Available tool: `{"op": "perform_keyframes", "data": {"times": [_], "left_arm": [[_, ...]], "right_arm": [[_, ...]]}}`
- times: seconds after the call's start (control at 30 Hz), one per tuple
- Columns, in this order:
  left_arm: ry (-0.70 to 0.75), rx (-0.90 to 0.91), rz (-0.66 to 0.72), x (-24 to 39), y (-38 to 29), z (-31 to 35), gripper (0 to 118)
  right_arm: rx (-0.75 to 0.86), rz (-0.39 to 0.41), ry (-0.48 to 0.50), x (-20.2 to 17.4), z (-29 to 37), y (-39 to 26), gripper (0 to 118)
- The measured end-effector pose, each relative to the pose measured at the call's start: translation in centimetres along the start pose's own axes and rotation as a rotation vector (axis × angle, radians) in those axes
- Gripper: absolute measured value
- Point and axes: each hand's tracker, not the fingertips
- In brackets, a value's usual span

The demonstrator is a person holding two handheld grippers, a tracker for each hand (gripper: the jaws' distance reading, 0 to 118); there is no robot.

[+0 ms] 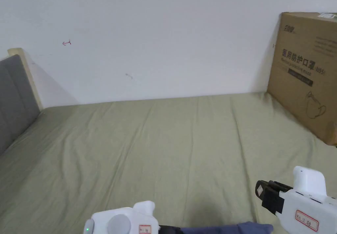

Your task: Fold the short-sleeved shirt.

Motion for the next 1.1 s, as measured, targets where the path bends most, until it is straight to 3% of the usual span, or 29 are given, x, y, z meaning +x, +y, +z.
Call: {"op": "perform_keyframes", "data": {"times": [0.03, 0.1, 0.13, 0.2, 0.3, 0.47, 0.53, 0.63, 0.67, 0.8, 0.87, 0.93, 0.97, 1.0, 1.1], "left_arm": [[0.026, 0.021, -0.002, -0.2, 0.0, 1.6, 88], [0.092, 0.056, -0.003, -1.4, 0.0, 3.4, 20], [0.118, 0.08, -0.016, -1.8, -0.1, 3.9, 0], [0.184, 0.12, -0.031, -1.5, -0.4, 4.1, 0], [0.089, 0.034, -0.02, -1.2, -0.6, 1.7, 0], [0.105, -0.128, -0.021, 1.3, -2.0, -5.7, 0], [0.137, -0.22, -0.074, 2.6, -3.0, -8.4, 0], [0.167, -0.149, -0.18, 4.8, -2.1, -7.7, 0], [0.142, -0.155, -0.165, 4.7, -1.8, -7.0, 0], [-0.302, -0.158, 0.001, 3.6, -1.5, -3.4, 0], [-0.366, -0.097, 0.062, 1.7, -1.4, -0.8, 0], [-0.332, -0.024, 0.122, -1.6, -1.4, 2.1, 0], [-0.322, 0.005, 0.156, -3.5, -1.3, 3.1, 3], [-0.319, 0.034, 0.19, -5.7, -1.4, 4.4, 24], [-0.274, 0.019, 0.261, -11.2, -1.5, 6.7, 108]], "right_arm": [[-0.004, -0.01, -0.002, 0.2, -0.1, 0.0, 0], [-0.008, -0.03, -0.001, 0.4, -0.3, -0.1, 0], [-0.008, -0.037, 0.002, 0.4, -0.4, -0.1, 0], [-0.009, -0.04, 0.007, 0.3, -0.6, -0.2, 0], [-0.016, -0.032, 0.014, 0.2, -0.8, -0.2, 0], [-0.028, -0.008, 0.013, 0.0, -0.8, 0.0, 0], [-0.03, -0.006, 0.006, 0.1, -0.8, 0.3, 0], [-0.028, -0.063, 0.021, 0.4, -0.7, 0.5, 0], [-0.024, -0.072, 0.023, 0.4, -0.7, 0.5, 0], [-0.031, -0.082, 0.026, 0.0, -1.1, 0.5, 0], [-0.038, -0.084, 0.037, -0.4, -1.2, 0.5, 0], [-0.039, -0.076, 0.047, -0.9, -1.3, 0.5, 0], [-0.041, -0.068, 0.05, -1.2, -1.4, 0.5, 0], [-0.043, -0.058, 0.054, -1.4, -1.5, 0.5, 0], [-0.05, -0.028, 0.057, -1.8, -1.9, 0.3, 0]]}}
